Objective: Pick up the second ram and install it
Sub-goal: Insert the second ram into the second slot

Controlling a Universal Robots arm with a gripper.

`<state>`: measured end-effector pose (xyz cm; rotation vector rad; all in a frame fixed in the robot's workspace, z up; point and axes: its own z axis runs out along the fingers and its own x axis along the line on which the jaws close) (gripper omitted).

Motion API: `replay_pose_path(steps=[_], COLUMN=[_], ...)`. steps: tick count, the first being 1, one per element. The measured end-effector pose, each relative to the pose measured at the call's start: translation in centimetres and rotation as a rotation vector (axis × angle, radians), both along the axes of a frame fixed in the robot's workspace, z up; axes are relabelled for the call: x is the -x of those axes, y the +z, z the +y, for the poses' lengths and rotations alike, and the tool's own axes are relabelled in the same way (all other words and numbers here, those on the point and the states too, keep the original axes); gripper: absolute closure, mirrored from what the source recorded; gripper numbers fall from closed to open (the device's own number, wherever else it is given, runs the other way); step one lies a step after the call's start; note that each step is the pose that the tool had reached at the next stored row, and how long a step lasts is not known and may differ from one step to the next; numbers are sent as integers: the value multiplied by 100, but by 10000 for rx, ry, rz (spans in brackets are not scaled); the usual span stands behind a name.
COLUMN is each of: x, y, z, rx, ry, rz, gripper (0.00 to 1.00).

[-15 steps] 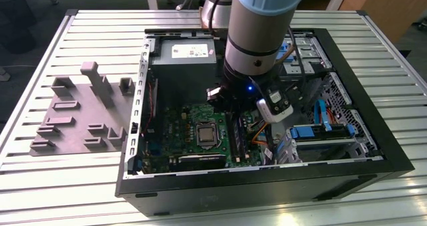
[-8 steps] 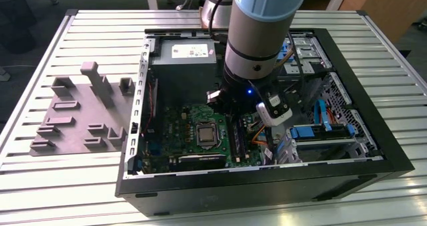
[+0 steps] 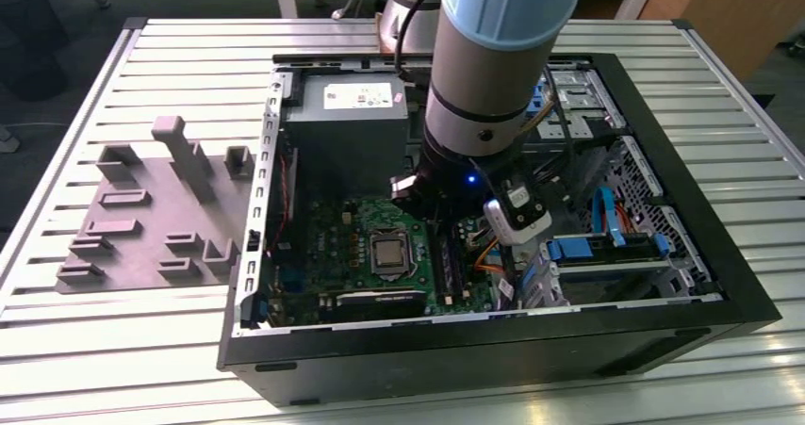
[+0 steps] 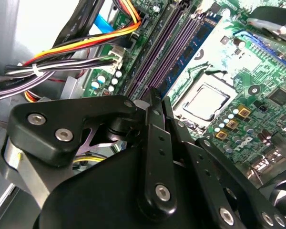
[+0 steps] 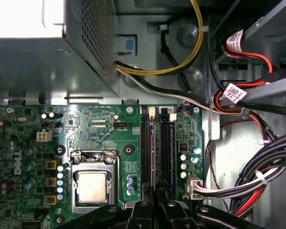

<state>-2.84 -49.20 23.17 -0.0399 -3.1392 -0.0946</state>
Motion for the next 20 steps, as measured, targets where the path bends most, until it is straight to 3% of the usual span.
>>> replay_pose_path(steps=[11, 20], x=[-3, -3], y=[-102, -115], z=[-1, -1], rx=[3, 4], ry=[-116, -28], rz=[1, 2], gripper=[86, 86])
